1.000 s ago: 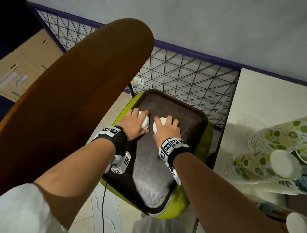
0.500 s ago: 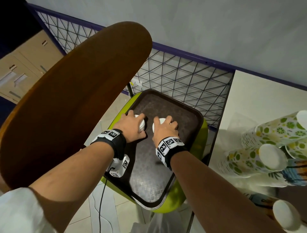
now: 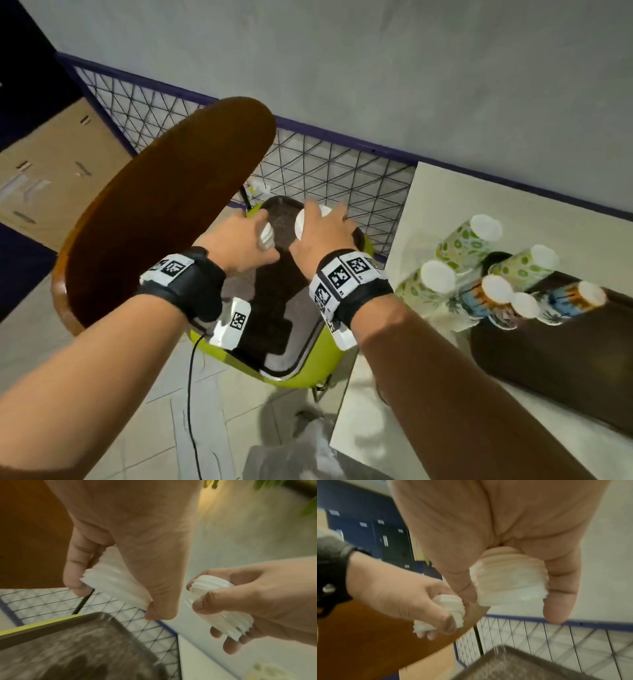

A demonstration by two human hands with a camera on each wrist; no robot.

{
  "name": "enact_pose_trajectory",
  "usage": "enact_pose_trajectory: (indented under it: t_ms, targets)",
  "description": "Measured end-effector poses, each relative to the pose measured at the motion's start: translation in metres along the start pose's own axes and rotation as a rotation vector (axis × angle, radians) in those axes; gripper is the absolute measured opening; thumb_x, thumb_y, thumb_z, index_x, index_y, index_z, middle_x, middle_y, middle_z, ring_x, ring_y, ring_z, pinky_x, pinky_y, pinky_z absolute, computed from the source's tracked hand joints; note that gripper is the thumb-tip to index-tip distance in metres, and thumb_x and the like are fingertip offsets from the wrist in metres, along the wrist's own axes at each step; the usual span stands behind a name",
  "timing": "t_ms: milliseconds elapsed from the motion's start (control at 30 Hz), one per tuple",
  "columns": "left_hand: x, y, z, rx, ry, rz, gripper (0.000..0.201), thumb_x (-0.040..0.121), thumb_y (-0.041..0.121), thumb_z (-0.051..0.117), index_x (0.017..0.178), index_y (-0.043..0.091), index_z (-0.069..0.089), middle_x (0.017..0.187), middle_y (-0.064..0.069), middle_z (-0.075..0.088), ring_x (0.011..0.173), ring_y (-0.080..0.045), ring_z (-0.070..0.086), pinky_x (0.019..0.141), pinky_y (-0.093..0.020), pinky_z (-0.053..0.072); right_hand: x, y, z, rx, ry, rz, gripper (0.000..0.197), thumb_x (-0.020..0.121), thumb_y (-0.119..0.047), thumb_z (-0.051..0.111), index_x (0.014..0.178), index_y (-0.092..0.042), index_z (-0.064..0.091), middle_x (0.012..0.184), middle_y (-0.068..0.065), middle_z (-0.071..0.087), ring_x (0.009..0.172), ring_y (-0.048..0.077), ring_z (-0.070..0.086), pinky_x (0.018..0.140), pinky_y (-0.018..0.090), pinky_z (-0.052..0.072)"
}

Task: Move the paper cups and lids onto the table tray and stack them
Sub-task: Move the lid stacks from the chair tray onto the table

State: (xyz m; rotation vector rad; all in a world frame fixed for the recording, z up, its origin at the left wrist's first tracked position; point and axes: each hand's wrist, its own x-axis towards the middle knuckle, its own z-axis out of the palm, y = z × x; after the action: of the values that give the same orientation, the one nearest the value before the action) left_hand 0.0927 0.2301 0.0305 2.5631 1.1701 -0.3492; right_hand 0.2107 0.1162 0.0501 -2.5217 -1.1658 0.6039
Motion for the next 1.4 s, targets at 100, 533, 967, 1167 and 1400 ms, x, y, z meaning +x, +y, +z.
enact_pose_trajectory:
  t_ms: [100,533,967,1167,1400]
  targets:
    - [-0.05,0.035,-0.028,-0.001,0.047,0.043,0.077,0.084,0.068,0.065,0.147,0.035,0.035,0.135,-0.017,0.051,0.114,-0.036,0.06,0.095,-0.047,0.053,-0.053,0.023,-0.057,0.068,0.06,-0.067,0.066,0.087,-0.028,0.066,0.143,-0.032,0.031,0.138,0.016,0.025,0.124,0.041,0.036,0.093,0.049,0.047]
    - [-0.227,0.32,-0.002,-0.26,0.174,0.514,0.06,0.073,0.052,0.082,0.119,0.058,0.044,0.109,0.009,0.056,0.095,-0.015,0.053,0.081,-0.04,0.047,-0.28,0.302,-0.199,0.078,0.228,-0.053,0.069,0.091,-0.037,0.061,0.149,-0.03,0.025,0.122,0.01,0.035,0.1,0.035,0.047,0.095,0.048,0.045]
    - [-0.231,0.488,0.213,-0.267,-0.205,0.631,0.063,0.083,0.054,0.066,0.139,0.044,0.039,0.113,0.007,0.041,0.09,-0.018,0.058,0.091,-0.036,0.05,-0.396,0.568,-0.144,0.157,0.252,0.282,0.071,0.09,-0.033,0.065,0.148,-0.037,0.024,0.124,0.003,0.032,0.113,0.026,0.043,0.098,0.038,0.043]
    - [-0.222,0.487,0.291,-0.076,-0.233,0.648,0.075,0.09,0.056,0.057,0.153,0.031,0.026,0.127,-0.004,0.04,0.11,-0.029,0.054,0.097,-0.039,0.049,-0.382,0.566,-0.082,0.029,0.093,0.243,0.073,0.093,-0.039,0.059,0.154,-0.031,0.021,0.13,0.009,0.031,0.113,0.029,0.039,0.102,0.042,0.043]
    - [-0.229,0.481,0.334,0.164,-0.194,0.588,0.079,0.095,0.056,0.051,0.158,0.024,0.016,0.131,-0.008,0.044,0.112,-0.028,0.048,0.09,-0.038,0.05,-0.332,0.551,-0.031,-0.33,-0.035,0.167,0.072,0.095,-0.052,0.047,0.154,-0.024,0.016,0.134,0.02,0.042,0.109,0.036,0.045,0.098,0.047,0.038]
